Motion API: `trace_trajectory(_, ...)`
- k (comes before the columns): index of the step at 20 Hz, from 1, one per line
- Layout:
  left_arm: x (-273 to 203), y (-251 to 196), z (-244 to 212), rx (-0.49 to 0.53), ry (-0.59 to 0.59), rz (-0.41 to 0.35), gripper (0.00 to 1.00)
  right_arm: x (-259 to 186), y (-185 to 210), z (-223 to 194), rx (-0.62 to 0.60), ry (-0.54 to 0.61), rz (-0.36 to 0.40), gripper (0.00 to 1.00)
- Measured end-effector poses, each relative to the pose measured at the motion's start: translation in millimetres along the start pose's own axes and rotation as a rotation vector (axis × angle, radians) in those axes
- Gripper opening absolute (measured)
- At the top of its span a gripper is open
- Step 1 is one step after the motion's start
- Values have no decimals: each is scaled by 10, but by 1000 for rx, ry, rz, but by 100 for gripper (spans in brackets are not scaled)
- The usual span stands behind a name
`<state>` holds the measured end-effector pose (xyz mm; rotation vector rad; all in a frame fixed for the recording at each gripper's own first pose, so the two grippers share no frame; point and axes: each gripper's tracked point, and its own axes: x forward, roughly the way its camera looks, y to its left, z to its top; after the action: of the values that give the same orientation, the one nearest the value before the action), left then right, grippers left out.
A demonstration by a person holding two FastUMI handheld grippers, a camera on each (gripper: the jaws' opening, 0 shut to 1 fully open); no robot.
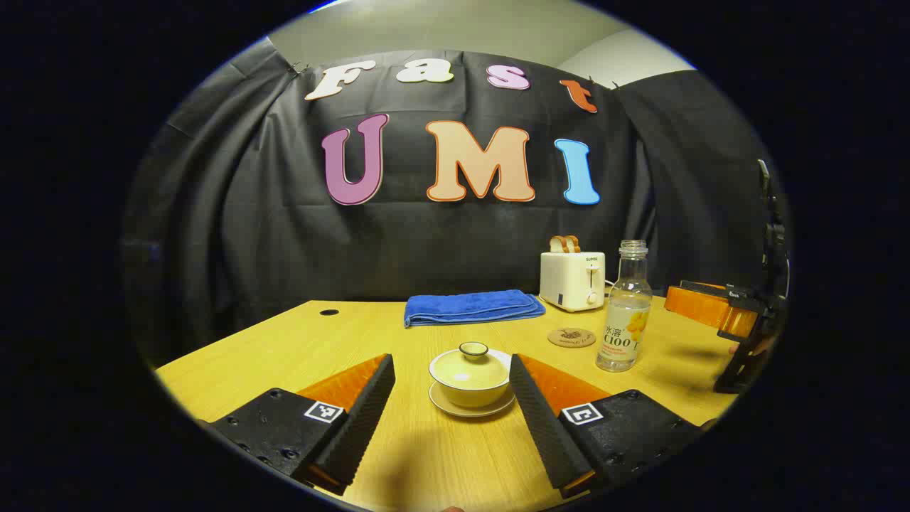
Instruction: Open the teacup lid with one hand, grasp the water bottle and pour water into the teacup with the other hand; after pouring, place the water bottle on the coaster and then close the teacup lid.
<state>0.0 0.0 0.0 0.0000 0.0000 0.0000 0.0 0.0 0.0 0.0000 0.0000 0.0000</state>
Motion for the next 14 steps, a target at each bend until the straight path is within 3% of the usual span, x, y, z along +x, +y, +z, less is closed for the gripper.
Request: trace_trajectory(14, -10, 57, 34, -10, -29, 9, 95, 72, -9, -215, -46, 73, -12, 95)
